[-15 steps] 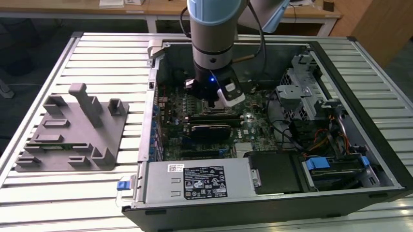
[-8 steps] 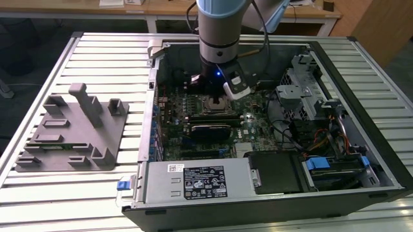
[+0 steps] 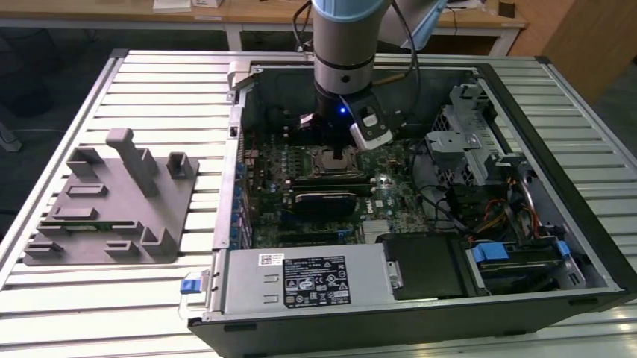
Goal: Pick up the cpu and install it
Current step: 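Install the second cpu locking lever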
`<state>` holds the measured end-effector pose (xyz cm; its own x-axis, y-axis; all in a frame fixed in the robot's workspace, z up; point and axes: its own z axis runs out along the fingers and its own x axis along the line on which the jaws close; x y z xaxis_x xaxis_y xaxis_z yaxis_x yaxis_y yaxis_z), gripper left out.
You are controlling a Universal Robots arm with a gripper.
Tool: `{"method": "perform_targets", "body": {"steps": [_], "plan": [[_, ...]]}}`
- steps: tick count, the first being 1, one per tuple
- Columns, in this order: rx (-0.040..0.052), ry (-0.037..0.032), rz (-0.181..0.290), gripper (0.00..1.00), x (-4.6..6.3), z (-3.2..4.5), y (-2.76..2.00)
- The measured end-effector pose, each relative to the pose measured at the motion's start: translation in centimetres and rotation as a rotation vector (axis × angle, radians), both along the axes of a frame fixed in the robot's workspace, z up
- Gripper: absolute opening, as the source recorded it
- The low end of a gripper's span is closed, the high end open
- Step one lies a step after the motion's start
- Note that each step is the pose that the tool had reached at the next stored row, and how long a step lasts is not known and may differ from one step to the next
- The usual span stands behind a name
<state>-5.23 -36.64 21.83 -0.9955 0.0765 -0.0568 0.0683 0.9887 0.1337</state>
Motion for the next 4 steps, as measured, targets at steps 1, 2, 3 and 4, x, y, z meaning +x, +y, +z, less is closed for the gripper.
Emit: {"method": "perform_targets", "body": {"steps": [1, 2, 3, 4], "plan": [[0.0000, -0.0001, 0.000, 0.11, 0.01, 0.00, 0.02], [0.0000, 0.0000, 0.000, 0.11, 0.01, 0.00, 0.03], [0.0000, 0.0000, 0.000, 0.11, 0.01, 0.00, 0.03], [0.0000, 0.0000, 0.000, 0.11, 0.01, 0.00, 0.04]]}}
